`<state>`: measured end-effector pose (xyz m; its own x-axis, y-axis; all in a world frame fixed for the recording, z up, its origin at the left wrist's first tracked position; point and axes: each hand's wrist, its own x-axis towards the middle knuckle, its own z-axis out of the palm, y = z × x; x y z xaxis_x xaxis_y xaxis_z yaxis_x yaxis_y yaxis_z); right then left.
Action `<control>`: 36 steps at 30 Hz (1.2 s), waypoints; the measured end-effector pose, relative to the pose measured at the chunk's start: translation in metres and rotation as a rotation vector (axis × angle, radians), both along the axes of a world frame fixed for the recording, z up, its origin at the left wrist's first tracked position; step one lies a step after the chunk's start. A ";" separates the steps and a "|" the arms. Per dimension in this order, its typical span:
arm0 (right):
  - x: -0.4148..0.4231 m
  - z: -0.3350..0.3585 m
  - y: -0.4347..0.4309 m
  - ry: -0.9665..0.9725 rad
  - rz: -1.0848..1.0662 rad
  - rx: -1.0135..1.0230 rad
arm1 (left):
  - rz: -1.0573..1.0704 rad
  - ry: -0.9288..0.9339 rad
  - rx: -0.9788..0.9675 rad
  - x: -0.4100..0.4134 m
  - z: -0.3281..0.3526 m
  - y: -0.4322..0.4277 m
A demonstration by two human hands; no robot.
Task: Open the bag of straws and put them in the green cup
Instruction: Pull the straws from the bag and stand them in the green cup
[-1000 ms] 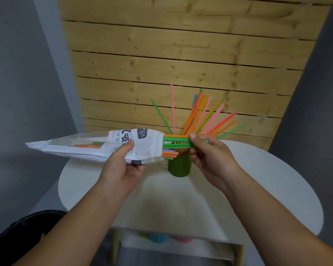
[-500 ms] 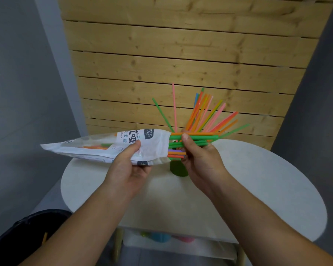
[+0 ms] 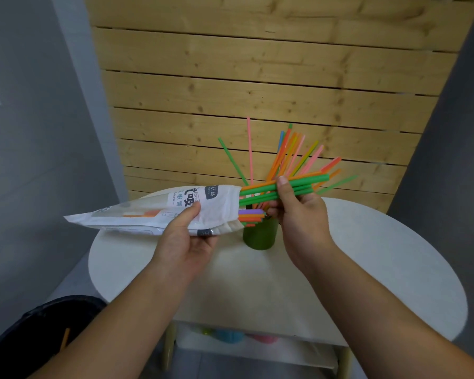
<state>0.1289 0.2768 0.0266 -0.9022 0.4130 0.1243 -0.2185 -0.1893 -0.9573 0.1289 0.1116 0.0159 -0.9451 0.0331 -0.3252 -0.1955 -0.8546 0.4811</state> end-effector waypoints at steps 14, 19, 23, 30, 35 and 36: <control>0.009 0.024 0.013 0.096 0.013 0.008 | 0.048 -0.028 0.014 -0.012 -0.003 -0.010; 0.008 0.025 0.021 0.094 -0.013 -0.040 | 0.068 -0.017 0.008 -0.017 -0.005 -0.015; 0.007 0.030 0.033 0.100 -0.084 -0.051 | 0.107 -0.019 0.016 -0.022 -0.007 -0.023; 0.015 0.032 0.052 0.077 -0.140 -0.123 | 0.129 -0.042 0.003 -0.030 -0.016 -0.034; 0.021 0.033 0.063 0.082 -0.225 -0.069 | 0.130 -0.038 0.000 -0.030 -0.019 -0.032; 0.022 0.034 0.067 0.086 -0.257 -0.043 | 0.131 -0.038 0.006 -0.030 -0.019 -0.032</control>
